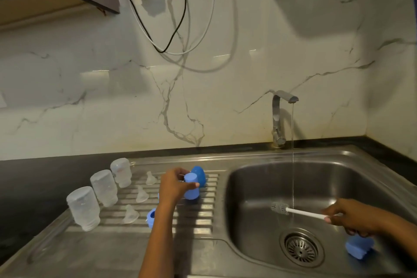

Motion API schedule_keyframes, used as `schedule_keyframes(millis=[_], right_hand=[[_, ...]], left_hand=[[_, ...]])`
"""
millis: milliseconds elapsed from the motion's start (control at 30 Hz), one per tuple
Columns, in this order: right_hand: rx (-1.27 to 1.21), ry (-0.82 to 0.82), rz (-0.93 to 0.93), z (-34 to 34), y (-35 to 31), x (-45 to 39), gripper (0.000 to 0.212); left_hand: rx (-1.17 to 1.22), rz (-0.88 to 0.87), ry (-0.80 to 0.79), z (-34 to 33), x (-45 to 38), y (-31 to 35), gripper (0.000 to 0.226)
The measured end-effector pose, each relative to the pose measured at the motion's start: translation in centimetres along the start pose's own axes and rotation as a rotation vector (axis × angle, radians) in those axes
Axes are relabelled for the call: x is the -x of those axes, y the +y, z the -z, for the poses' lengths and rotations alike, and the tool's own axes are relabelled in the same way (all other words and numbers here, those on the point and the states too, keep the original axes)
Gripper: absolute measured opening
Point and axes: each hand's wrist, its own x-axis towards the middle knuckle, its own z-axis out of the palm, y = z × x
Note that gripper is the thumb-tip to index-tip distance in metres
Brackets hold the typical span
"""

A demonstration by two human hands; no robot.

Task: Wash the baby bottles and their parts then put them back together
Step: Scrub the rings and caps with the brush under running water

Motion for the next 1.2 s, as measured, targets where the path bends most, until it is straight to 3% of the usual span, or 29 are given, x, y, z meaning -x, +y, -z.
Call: schedule_keyframes(millis=[300, 767, 1200], right_hand=[[0.017, -0.028, 0.016, 0.2, -1.9, 1.3, 0.011], [0.02, -0.016, 0.003, 0.3, -2.0, 2.0, 0.014], [0.021, -0.018, -0.002, 0.3, -1.7, 1.6, 0.012]], left_hand=[[-0.122, 0.066, -0.042, 0.7, 0.0, -0.1, 0.041], [-0.126, 0.094, -0.092, 0.8, 0.0, 0.2, 0.058], [-0.074, 0.049, -0.1, 1.5, 0.0, 0.1, 0.041]])
